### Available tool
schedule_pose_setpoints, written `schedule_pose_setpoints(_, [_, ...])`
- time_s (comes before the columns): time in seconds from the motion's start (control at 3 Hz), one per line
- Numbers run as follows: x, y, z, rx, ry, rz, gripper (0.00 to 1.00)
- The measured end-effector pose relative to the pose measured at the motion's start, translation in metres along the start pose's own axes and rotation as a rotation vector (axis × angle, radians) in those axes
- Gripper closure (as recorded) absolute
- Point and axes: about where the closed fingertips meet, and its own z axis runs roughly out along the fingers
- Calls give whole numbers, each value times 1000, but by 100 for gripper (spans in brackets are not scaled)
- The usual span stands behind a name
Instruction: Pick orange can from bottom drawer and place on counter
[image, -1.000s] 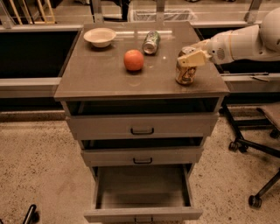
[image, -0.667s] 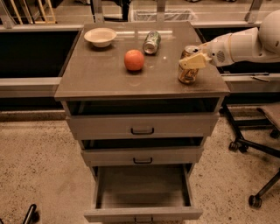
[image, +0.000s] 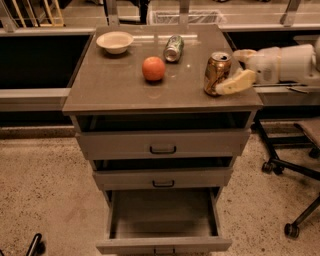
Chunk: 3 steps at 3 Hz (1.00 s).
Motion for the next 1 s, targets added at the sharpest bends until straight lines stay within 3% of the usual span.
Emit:
schedule_pose_setpoints(0.33, [4, 9, -69, 47, -133, -109, 0])
schedule_pose_setpoints(0.67, [8, 10, -93, 81, -148, -207, 0])
schedule_pose_setpoints(1.0, [7, 10, -91, 78, -148, -209, 0])
